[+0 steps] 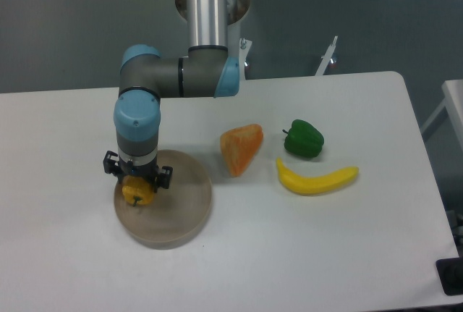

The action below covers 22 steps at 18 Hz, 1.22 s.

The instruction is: Pick up the yellow pepper from the plate

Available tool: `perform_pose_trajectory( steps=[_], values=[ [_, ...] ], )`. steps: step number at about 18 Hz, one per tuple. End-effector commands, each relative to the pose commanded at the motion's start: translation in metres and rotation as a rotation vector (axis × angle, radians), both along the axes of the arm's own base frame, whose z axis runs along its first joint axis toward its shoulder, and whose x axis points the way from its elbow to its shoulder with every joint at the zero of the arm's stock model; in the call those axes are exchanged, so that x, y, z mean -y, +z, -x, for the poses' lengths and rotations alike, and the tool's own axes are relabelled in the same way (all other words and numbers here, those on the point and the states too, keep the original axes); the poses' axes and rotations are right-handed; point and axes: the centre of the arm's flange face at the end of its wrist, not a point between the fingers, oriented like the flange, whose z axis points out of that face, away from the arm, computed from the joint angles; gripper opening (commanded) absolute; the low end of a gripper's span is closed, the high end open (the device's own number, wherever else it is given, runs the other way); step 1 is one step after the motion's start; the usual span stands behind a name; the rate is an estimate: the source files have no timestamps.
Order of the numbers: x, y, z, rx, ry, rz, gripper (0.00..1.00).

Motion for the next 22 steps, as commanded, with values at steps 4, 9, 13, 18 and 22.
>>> perform_pose_trajectory(
  steps=[4, 9, 13, 18, 22],
  values=[
    [-0.004, 0.027, 0.006, -0.031, 0.0, -0.041, 0.13],
    [-0.011, 0.087, 0.057, -0.069, 0.051, -0.145, 0.13],
    [0.005, 0.13, 0.118, -0.102, 0.046, -0.186, 0.13],
    [0.047, 0.16, 0.175, -0.126, -0.159, -0.136, 0.13],
    [0.071, 0.168, 0.218, -0.105, -0.36, -0.085, 0.09]
  ],
)
